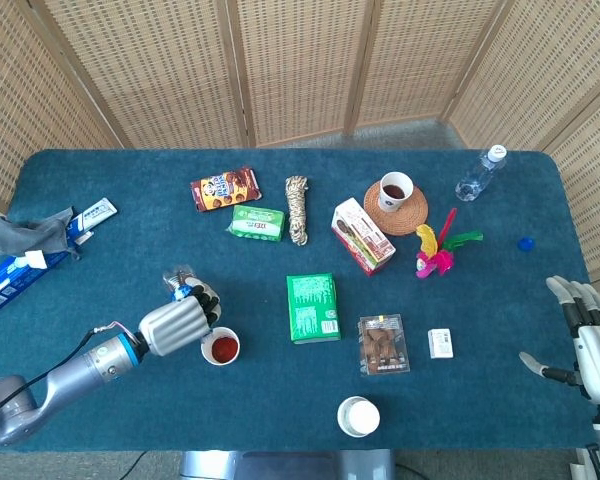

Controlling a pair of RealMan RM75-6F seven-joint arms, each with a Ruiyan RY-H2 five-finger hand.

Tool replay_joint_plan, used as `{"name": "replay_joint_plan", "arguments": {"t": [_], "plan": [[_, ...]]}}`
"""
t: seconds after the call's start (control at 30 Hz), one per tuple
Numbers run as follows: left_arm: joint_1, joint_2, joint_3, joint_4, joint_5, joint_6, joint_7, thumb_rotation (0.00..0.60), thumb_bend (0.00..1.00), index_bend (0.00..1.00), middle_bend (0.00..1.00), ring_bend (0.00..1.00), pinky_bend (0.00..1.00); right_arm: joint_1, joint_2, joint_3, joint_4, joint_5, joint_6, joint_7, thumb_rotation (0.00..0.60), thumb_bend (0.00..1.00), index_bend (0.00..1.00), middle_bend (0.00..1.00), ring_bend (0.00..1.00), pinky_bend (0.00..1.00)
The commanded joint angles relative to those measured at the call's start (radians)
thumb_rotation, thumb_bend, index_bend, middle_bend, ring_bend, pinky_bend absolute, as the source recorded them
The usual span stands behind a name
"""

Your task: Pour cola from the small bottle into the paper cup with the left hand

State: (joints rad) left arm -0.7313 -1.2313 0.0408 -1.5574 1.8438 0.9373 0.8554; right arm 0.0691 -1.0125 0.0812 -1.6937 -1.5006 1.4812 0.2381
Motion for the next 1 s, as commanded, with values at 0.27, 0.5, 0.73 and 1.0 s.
{"name": "replay_joint_plan", "arguments": {"t": [0.27,0.5,0.73,1.0], "plan": [[-0.018,0.028,-0.016,-0.047,-0.013,-0.046,0.061,0.600,0.45,0.48,0.37,0.37,0.46,0.000,0.000,-0.001,-0.001,-0.003,0.001,0.000,0.600,0.00,0.00,0.00,0.00,0.06],[-0.024,0.051,-0.023,-0.088,-0.026,-0.077,0.102,0.600,0.45,0.48,0.37,0.37,0.46,0.002,-0.001,-0.003,-0.001,-0.005,-0.002,-0.004,0.600,0.00,0.00,0.00,0.00,0.06],[-0.025,0.056,-0.029,-0.100,-0.038,-0.091,0.122,0.600,0.45,0.48,0.37,0.37,0.46,0.002,-0.001,-0.003,-0.002,-0.004,-0.002,-0.004,0.600,0.00,0.00,0.00,0.00,0.06],[-0.022,0.050,-0.022,-0.097,-0.037,-0.100,0.140,0.600,0.45,0.48,0.37,0.37,0.46,0.001,-0.001,-0.003,-0.003,-0.005,0.000,-0.007,0.600,0.00,0.00,0.00,0.00,0.06]]}}
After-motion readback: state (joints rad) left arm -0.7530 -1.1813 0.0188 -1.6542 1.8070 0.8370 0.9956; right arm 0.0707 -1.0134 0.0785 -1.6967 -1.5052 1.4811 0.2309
